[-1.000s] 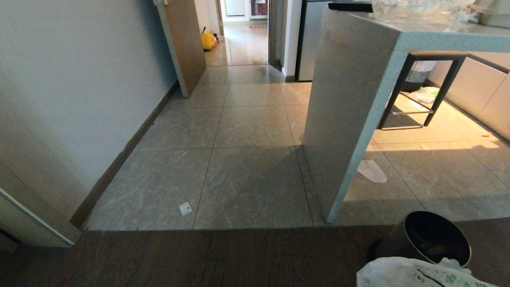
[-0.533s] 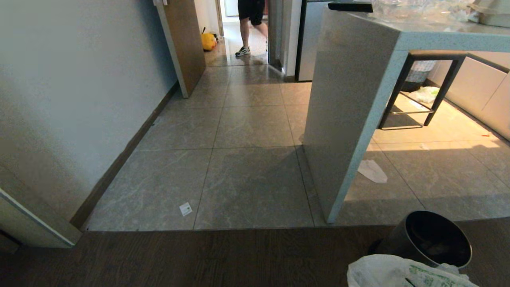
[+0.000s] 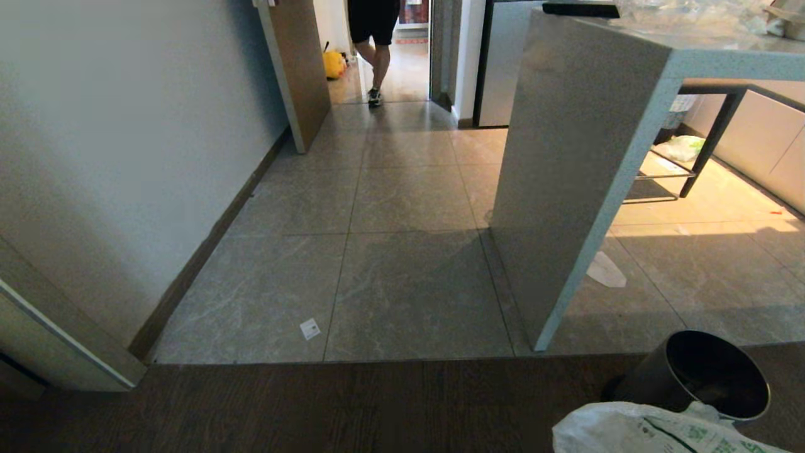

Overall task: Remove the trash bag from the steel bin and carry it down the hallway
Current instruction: Put the trash bag at the door

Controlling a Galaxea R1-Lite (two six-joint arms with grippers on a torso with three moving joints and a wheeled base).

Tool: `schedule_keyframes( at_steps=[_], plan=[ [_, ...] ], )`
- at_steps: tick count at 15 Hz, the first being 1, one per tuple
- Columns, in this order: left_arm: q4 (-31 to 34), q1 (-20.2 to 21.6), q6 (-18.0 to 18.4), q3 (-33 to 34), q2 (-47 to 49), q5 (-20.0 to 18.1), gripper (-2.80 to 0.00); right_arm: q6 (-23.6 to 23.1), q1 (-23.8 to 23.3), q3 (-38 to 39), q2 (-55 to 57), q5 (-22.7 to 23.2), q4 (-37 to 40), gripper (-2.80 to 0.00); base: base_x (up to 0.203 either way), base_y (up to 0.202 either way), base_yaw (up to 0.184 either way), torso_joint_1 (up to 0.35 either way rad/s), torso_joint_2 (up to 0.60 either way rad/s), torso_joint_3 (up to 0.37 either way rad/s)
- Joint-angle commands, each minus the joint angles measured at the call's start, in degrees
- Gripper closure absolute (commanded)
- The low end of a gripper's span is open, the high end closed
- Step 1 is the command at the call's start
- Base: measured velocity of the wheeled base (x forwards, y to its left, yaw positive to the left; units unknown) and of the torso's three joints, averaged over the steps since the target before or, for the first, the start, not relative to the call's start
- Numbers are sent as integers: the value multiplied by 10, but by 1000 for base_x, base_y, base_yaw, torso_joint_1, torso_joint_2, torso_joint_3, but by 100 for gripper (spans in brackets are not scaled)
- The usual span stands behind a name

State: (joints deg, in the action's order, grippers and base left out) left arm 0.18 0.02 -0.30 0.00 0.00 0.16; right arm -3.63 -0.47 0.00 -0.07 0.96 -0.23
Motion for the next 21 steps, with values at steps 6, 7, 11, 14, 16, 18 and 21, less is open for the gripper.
schedule_keyframes(
  at_steps=[6,7,11,14,16,18,21],
  plan=[
    [0,0,0,0,0,0,0,-1,-1,0,1,0,0,0,0,0,0,0,0,0],
    [0,0,0,0,0,0,0,-1,-1,0,1,0,0,0,0,0,0,0,0,0],
    [0,0,0,0,0,0,0,-1,-1,0,1,0,0,0,0,0,0,0,0,0],
    [1,0,0,0,0,1,0,-1,0,0,1,0,0,0,0,0,0,0,0,0],
    [0,0,0,0,0,0,0,-1,-1,0,1,0,0,0,0,0,0,0,0,0],
    [1,0,0,0,0,0,0,-1,-1,0,1,0,0,0,0,0,0,0,0,0],
    [0,0,0,0,0,0,0,-1,-1,0,1,0,0,0,0,0,0,0,0,0]
  ],
)
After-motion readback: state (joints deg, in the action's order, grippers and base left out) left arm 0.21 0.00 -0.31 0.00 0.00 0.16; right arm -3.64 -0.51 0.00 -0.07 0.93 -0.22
